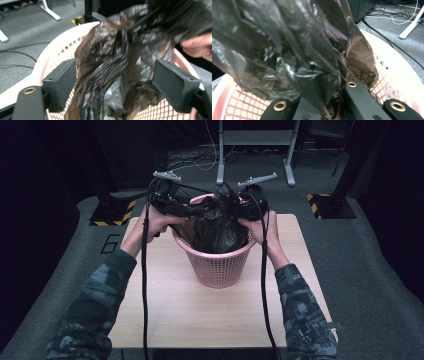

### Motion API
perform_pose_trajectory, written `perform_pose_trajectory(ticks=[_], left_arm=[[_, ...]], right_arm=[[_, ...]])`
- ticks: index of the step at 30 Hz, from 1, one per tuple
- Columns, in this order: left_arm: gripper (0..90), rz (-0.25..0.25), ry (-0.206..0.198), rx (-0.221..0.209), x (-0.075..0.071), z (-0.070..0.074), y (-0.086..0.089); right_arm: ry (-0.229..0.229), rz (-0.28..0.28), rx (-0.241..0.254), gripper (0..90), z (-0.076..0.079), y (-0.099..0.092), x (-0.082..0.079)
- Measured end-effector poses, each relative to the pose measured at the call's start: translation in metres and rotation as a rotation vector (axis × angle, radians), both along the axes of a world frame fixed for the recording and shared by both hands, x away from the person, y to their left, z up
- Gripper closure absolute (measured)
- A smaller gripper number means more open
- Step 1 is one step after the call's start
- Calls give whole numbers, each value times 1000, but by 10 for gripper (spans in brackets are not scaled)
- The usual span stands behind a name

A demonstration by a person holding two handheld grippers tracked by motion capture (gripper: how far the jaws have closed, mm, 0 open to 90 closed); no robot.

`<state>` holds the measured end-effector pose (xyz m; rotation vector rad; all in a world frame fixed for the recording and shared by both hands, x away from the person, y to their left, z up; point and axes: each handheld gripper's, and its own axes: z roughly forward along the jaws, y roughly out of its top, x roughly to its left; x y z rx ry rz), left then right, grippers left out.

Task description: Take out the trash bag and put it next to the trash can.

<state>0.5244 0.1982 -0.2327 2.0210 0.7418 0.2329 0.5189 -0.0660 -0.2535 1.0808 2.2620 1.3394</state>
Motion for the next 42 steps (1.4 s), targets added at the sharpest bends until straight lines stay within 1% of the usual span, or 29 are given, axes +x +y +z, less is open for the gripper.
perform_pose_trajectory(ticks=[1,3,4,5,7,8,11,13,14,15,16,18,19,20,21,22,23,24,26,27,30,31,33,34,35,36,39,40,42], left_arm=[[146,2,6,9,1,-1,-1],[130,-18,14,37,1,-5,-4],[105,-21,15,57,2,-6,-7],[84,-35,22,70,2,-8,-10],[53,-33,27,103,2,-12,-16],[52,-41,32,108,2,-13,-19],[44,-42,35,142,4,-18,-27],[46,-38,38,163,6,-21,-33],[46,-36,43,163,8,-22,-35],[47,-24,41,174,8,-23,-38],[56,-31,42,178,9,-24,-40],[71,-17,43,193,10,-26,-45],[79,-23,43,202,11,-27,-46],[86,-12,41,208,11,-28,-48],[115,-9,37,204,11,-29,-49],[158,-12,34,211,12,-29,-49],[164,7,31,212,12,-29,-50],[190,4,31,208,13,-29,-50],[278,5,32,201,14,-30,-50],[338,-9,31,190,15,-31,-50],[567,-19,15,170,14,-31,-51],[620,-19,9,169,13,-31,-51],[776,-37,1,155,13,-30,-51],[833,-32,-3,149,12,-30,-51],[869,-30,-15,145,12,-29,-50],[883,-26,-27,145,12,-28,-50],[893,-11,-59,127,9,-25,-48],[894,-6,-68,131,8,-23,-47],[895,7,-84,132,8,-20,-45]], right_arm=[[-1,0,0,900,1,0,0],[-4,-2,0,900,3,2,-1],[-6,-2,-3,900,4,4,-1],[-5,-2,-3,900,5,5,-1],[-5,1,6,900,7,7,-1],[-5,4,16,900,8,8,-1],[-9,20,42,900,13,11,-3],[-13,33,57,900,18,14,-5],[-18,41,63,900,21,15,-6],[-23,48,69,900,24,16,-7],[-27,55,72,900,26,18,-8],[-34,69,83,900,30,20,-11],[-37,78,85,900,32,21,-13],[-39,87,93,900,33,22,-14],[-39,91,98,900,35,22,-15],[-41,98,104,900,35,23,-15],[-38,105,112,900,35,23,-16],[-35,112,118,900,35,24,-16],[-37,119,128,900,35,24,-17],[-35,124,133,900,35,24,-16],[-28,134,143,900,34,25,-16],[-27,138,145,900,34,25,-16],[-25,144,149,900,33,25,-16],[-25,149,150,900,32,24,-17],[-25,149,151,900,32,24,-17],[-23,153,153,900,32,22,-18],[-19,160,153,900,30,17,-20],[-17,160,147,894,29,15,-21],[-13,155,142,834,28,10,-24]])
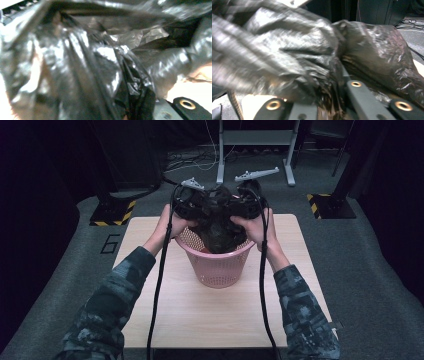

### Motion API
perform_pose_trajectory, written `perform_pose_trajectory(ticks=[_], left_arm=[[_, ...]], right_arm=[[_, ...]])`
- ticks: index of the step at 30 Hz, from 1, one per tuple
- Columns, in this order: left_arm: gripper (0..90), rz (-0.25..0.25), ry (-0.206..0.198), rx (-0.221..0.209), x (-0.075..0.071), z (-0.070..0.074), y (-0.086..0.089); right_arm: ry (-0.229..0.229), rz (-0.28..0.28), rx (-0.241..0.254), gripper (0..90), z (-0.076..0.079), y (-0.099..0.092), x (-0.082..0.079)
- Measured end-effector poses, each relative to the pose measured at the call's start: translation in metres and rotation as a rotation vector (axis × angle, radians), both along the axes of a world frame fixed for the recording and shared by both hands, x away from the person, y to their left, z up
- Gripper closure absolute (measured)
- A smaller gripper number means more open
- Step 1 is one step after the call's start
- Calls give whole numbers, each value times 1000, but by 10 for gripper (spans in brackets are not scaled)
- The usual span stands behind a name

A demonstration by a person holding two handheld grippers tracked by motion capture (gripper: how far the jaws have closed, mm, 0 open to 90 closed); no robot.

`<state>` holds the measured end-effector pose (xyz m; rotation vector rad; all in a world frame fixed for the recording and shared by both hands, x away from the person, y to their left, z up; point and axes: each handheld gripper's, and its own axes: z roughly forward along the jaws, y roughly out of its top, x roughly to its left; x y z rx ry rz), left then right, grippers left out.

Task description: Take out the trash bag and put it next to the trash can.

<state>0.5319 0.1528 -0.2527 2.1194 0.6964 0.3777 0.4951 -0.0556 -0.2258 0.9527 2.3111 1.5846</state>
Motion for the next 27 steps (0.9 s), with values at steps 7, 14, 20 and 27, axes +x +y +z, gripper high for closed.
perform_pose_trajectory(ticks=[7,14,20,27], left_arm=[[896,31,-26,-22,0,11,11],[896,51,-55,-50,-3,26,23],[896,75,-80,-88,-6,37,35],[896,100,-114,-129,-12,53,50]], right_arm=[[-12,-64,-72,474,0,-22,-12],[-9,-104,-129,231,-6,-47,-23],[-15,-137,-136,163,-20,-74,-36],[-4,-221,-151,149,-47,-107,-44]])
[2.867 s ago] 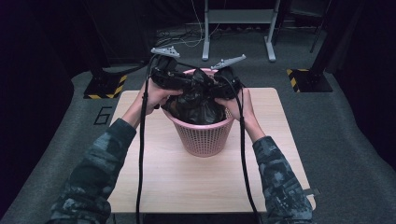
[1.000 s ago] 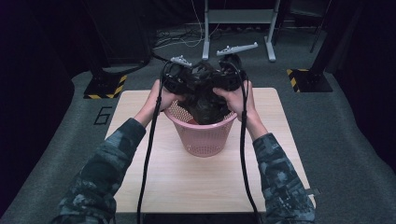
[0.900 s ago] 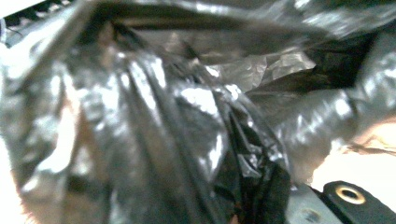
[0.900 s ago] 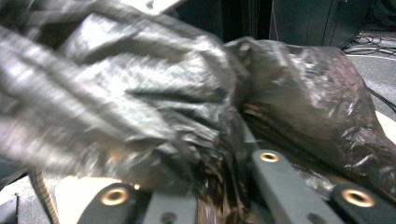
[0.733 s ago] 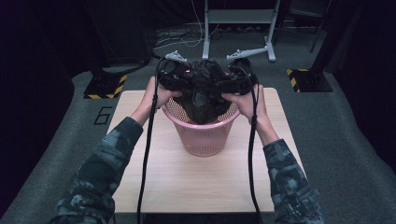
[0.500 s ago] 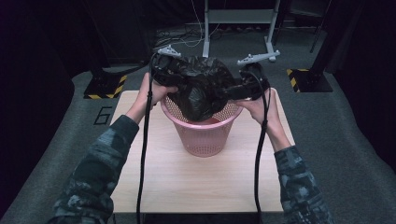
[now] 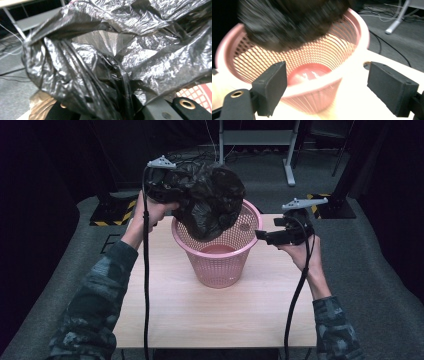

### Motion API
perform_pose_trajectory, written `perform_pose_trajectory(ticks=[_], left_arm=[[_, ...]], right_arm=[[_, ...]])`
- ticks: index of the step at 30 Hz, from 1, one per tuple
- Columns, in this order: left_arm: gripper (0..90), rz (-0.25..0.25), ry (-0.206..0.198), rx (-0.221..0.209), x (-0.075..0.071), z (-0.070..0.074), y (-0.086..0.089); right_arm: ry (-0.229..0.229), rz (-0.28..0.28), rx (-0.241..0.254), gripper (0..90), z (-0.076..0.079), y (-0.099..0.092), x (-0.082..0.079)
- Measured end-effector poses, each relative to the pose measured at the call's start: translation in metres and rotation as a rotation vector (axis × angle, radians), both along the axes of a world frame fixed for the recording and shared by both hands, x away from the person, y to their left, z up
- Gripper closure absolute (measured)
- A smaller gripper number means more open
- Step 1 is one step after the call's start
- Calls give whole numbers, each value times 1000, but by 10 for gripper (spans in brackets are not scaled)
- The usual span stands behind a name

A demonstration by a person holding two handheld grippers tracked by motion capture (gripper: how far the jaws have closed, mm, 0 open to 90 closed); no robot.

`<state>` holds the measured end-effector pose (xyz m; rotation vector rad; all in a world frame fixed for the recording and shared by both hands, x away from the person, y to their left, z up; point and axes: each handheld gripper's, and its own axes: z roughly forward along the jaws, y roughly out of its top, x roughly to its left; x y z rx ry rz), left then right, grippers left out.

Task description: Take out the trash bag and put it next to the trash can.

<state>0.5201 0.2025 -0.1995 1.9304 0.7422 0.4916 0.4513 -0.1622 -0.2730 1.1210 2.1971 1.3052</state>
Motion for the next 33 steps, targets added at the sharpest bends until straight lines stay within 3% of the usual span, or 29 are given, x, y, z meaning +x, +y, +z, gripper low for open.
perform_pose_trajectory(ticks=[4,5,6,12,22,28,33], left_arm=[[896,16,-19,-21,-4,10,10],[895,23,-34,-25,-5,16,15],[895,23,-34,-25,-5,16,15],[895,60,-64,-53,-12,31,38],[895,145,-103,-92,-22,48,82],[895,194,-100,-96,-24,45,108],[895,234,-71,-89,-20,28,124]], right_arm=[[14,-39,-13,145,-17,-10,-2],[21,-70,-26,144,-31,-16,-3],[21,-70,-26,144,-31,-16,-3],[56,-142,-71,115,-73,-29,-3],[164,-186,-126,88,-147,-35,3],[225,-207,-130,91,-182,-37,3],[246,-221,-112,99,-199,-42,0]])
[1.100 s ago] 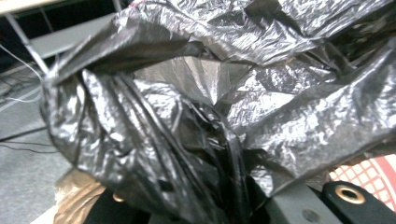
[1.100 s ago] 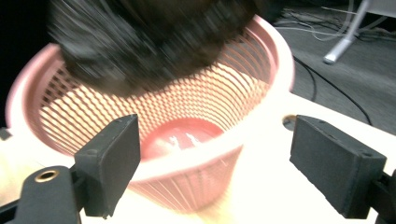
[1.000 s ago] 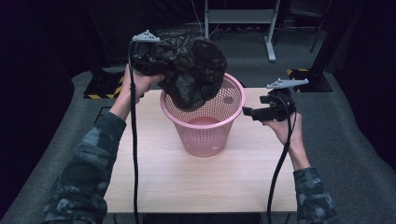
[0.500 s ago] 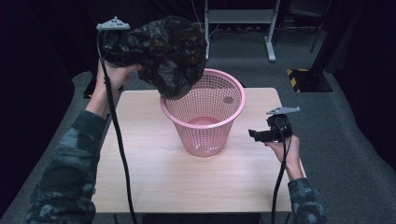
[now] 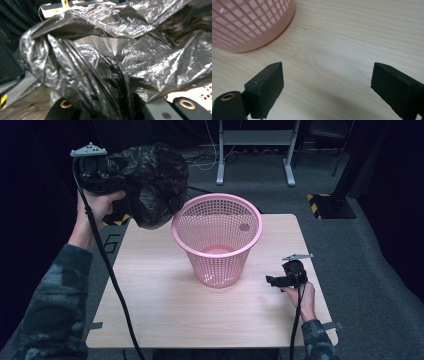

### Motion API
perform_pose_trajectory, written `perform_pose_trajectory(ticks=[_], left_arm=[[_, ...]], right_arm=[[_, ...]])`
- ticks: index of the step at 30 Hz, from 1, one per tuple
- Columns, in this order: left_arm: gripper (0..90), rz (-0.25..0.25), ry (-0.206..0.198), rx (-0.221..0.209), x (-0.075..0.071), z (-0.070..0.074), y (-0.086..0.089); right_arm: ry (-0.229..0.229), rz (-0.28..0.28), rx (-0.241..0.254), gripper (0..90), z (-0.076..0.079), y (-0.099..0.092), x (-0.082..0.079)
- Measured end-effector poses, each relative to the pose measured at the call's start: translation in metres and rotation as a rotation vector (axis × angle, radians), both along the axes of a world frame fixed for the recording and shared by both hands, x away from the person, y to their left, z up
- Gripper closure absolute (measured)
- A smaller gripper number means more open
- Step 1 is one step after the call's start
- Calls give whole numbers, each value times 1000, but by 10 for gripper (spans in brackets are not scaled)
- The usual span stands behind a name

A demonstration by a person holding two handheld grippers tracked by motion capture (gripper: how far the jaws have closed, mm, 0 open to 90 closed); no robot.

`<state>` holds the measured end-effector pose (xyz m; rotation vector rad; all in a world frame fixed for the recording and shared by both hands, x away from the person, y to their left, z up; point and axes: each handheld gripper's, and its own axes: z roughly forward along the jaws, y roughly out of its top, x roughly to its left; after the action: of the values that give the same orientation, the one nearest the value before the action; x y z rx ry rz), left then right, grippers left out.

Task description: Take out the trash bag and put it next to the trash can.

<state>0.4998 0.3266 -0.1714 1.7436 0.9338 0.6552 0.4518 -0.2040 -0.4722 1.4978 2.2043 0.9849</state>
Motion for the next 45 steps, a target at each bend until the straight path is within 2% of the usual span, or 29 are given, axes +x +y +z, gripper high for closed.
perform_pose_trajectory(ticks=[2,7,11,15,18,20,22,24,25,27,30,31,32,34,35,37,40,41,43,45], left_arm=[[895,14,23,-5,4,-11,6],[895,53,83,-8,18,-45,17],[895,77,143,-2,29,-77,23],[894,113,196,-25,40,-106,28],[894,135,233,-59,47,-125,31],[894,148,254,-67,50,-135,33],[894,161,268,-58,51,-144,32],[894,175,294,-51,53,-152,32],[894,179,288,-44,54,-157,32],[894,187,315,-27,54,-166,31],[894,176,353,10,56,-184,26],[893,176,353,10,56,-184,26],[890,157,381,32,58,-198,20],[869,138,406,55,59,-211,14],[834,125,411,71,59,-215,11],[697,101,427,91,56,-221,5],[456,94,406,140,45,-223,-6],[378,91,395,148,39,-222,-8],[243,87,370,194,27,-219,-14],[139,66,354,202,11,-216,-18]], right_arm=[[10,-10,8,102,-5,-2,-1],[9,-29,-15,94,-15,-3,-5],[-7,-44,-36,91,-23,-2,-8],[-16,-56,-44,97,-32,-1,-12],[-22,-66,-54,97,-38,-2,-14],[-16,-76,-38,96,-39,-3,-14],[-21,-79,-35,103,-40,-4,-15],[-21,-77,-63,103,-42,-3,-16],[-18,-75,-74,103,-43,-3,-17],[-21,-74,-83,102,-47,-3,-18],[-33,-79,-84,105,-48,-2,-20],[-35,-81,-84,103,-48,-2,-20],[-35,-82,-82,104,-48,-2,-19],[-37,-82,-84,103,-49,-2,-20],[-42,-82,-85,103,-49,-3,-20],[-54,-87,-91,103,-50,-3,-22],[-88,-98,-96,100,-53,-4,-26],[-87,-103,-93,99,-53,-5,-27],[-91,-104,-89,99,-54,-6,-27],[-88,-105,-96,90,-54,-5,-27]])
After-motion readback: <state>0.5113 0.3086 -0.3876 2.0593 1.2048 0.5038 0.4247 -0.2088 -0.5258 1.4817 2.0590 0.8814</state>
